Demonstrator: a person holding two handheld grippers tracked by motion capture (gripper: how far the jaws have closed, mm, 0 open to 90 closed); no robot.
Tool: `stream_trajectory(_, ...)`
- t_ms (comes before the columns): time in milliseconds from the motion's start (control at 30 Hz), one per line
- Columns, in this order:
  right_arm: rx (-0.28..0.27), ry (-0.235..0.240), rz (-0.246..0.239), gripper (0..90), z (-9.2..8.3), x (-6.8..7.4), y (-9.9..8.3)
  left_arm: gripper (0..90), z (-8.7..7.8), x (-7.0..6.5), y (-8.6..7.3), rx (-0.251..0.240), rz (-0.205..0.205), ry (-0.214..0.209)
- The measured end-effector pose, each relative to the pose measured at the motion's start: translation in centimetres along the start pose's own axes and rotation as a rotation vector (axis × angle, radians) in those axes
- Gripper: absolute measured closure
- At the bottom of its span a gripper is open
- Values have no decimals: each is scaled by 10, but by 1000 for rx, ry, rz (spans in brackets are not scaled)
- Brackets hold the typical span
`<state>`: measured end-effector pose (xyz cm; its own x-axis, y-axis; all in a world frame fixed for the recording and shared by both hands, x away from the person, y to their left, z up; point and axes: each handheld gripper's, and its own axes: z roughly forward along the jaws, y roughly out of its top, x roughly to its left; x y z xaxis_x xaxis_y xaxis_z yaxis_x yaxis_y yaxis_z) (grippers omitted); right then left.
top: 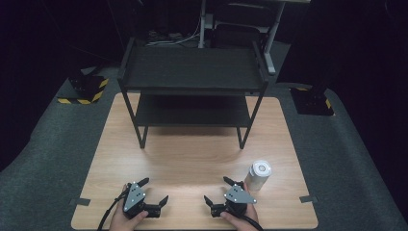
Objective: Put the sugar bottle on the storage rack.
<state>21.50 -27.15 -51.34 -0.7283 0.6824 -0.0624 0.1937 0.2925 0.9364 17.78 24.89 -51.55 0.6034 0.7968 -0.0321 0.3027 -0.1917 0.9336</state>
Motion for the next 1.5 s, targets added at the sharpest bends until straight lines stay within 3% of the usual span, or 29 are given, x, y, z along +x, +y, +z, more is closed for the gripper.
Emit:
stream_trajectory(467, -16, 5, 9, 5, -2, -1, -2, 5, 0, 1, 0, 3, -1, -9)
stream_trajectory(867, -122, -22, 19, 6, -20, 5, 7, 5, -1, 2, 0, 0, -12, -10)
stream_trajectory(1000, -173, -47, 22, 4, -32, 6, 14, 5, -1, 2, 0, 0, -11, -11)
stream_trajectory(1267, -212, -86, 19, 3, -47, 7, 19, 5, -1, 2, 0, 0, -12, -12)
stream_trajectory(1500, -256, -176, 43, 1, -69, 4, 20, 4, -1, 3, 0, 3, -14, -15)
